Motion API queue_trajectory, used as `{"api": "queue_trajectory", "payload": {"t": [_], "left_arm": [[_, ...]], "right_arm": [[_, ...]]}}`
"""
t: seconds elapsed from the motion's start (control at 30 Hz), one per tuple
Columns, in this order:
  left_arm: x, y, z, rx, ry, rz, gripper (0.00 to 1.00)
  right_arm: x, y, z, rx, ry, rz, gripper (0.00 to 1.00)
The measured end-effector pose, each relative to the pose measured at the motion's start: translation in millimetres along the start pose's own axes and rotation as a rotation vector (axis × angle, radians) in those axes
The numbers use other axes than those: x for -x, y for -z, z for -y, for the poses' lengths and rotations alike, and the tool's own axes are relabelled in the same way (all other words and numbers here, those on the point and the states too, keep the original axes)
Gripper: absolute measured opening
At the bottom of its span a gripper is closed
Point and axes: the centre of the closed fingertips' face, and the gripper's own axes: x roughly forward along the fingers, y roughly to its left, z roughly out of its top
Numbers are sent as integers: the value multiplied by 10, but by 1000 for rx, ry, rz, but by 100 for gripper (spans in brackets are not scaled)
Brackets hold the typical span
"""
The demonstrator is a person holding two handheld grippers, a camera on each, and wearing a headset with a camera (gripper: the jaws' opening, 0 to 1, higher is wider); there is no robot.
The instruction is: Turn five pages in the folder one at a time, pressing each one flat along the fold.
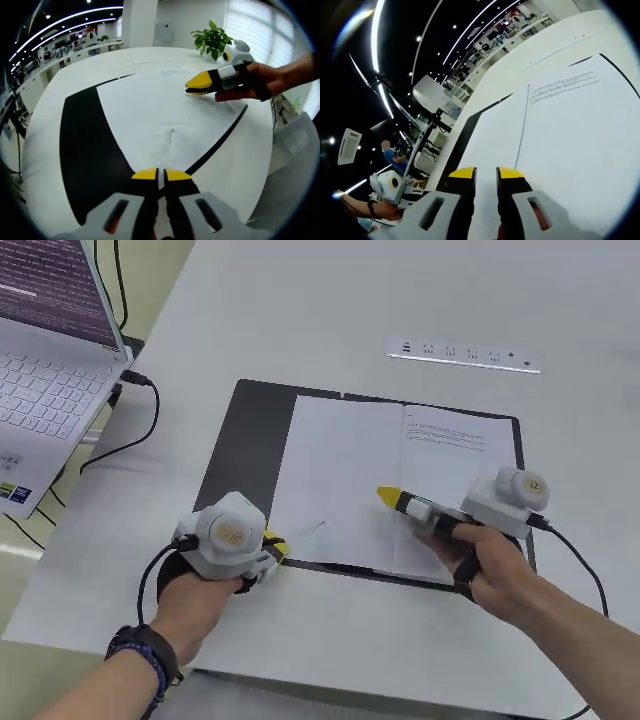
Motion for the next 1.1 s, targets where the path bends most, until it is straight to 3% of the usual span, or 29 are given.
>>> {"api": "queue_trajectory", "payload": {"t": [0.27, 0.37, 0.57, 0.87, 1.1], "left_arm": [[-2, -2, 3, 19, 3, -1, 4], [-2, -1, -4, 23, 1, -3, 4], [-4, -1, -9, 26, -4, -5, 3], [-13, -2, -18, 31, -3, -9, 2], [-15, -5, -16, 28, 1, -11, 3]], "right_arm": [[-139, -73, 150, -20, 26, 15, 0], [-172, -118, 178, -59, 18, 37, 0], [-254, -240, 187, -60, 13, 69, 0], [-266, -306, 41, -56, -3, 80, 0], [-277, -391, 82, -62, 10, 94, 0]]}}
